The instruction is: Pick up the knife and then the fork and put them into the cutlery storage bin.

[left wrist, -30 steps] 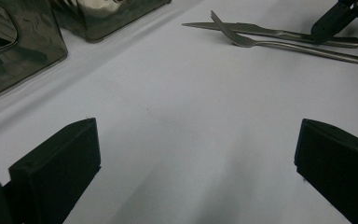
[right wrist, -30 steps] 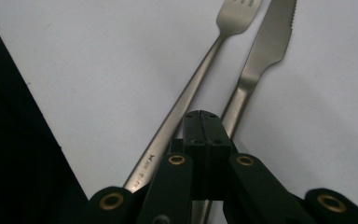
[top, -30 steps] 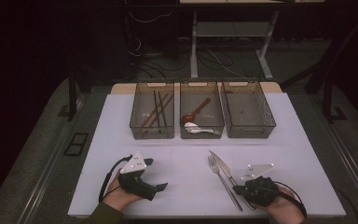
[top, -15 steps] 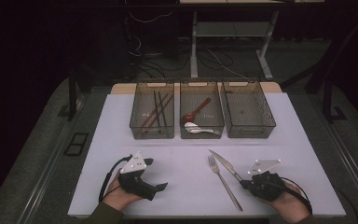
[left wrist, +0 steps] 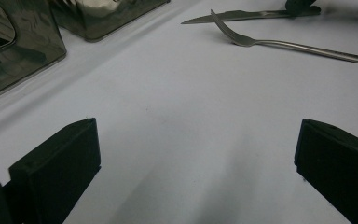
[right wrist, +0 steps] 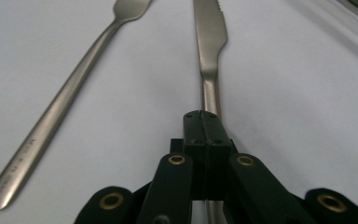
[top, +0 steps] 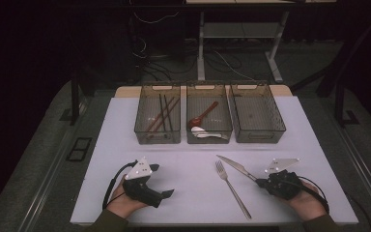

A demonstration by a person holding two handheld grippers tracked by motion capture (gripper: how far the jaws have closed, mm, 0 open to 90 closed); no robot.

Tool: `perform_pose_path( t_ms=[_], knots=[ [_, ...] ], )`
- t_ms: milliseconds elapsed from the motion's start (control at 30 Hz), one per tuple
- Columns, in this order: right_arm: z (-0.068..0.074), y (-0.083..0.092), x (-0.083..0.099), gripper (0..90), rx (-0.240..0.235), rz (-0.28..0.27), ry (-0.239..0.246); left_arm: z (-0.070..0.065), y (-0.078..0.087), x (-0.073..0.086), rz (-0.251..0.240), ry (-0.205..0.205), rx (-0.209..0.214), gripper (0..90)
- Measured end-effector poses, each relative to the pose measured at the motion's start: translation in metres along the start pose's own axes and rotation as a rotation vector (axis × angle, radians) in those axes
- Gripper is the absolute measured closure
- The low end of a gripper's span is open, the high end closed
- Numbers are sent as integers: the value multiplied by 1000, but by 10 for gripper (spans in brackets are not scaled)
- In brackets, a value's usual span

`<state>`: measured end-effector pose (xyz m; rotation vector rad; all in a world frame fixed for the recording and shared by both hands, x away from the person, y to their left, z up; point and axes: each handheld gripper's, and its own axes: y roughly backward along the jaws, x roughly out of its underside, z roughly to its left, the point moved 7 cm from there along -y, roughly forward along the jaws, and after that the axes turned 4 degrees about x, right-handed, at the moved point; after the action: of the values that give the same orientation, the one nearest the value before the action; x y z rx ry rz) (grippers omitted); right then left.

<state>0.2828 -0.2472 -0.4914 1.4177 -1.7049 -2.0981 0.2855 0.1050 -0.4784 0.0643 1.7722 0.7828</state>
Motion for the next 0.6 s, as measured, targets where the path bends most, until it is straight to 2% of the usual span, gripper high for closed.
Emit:
perform_pose_path(
  t_ms=[200, 367, 400, 467, 600],
  knots=[
    [-15, -2, -1, 896, 9, -7, -17, 0, -1, 0, 2, 0, 1, 0],
    [-15, -6, 0, 893, -25, 0, -10, -1, -1, 0, 2, 1, 3, 0],
    [-14, -7, 1, 872, -37, 5, -6, -1, -1, 0, 3, 1, 3, 0],
    [-13, -5, 0, 785, -98, 7, -17, 0, -1, 0, 2, -1, 3, 0],
    [-14, 2, -7, 690, -138, 5, -8, 0, -1, 0, 0, -1, 4, 0]
  ],
)
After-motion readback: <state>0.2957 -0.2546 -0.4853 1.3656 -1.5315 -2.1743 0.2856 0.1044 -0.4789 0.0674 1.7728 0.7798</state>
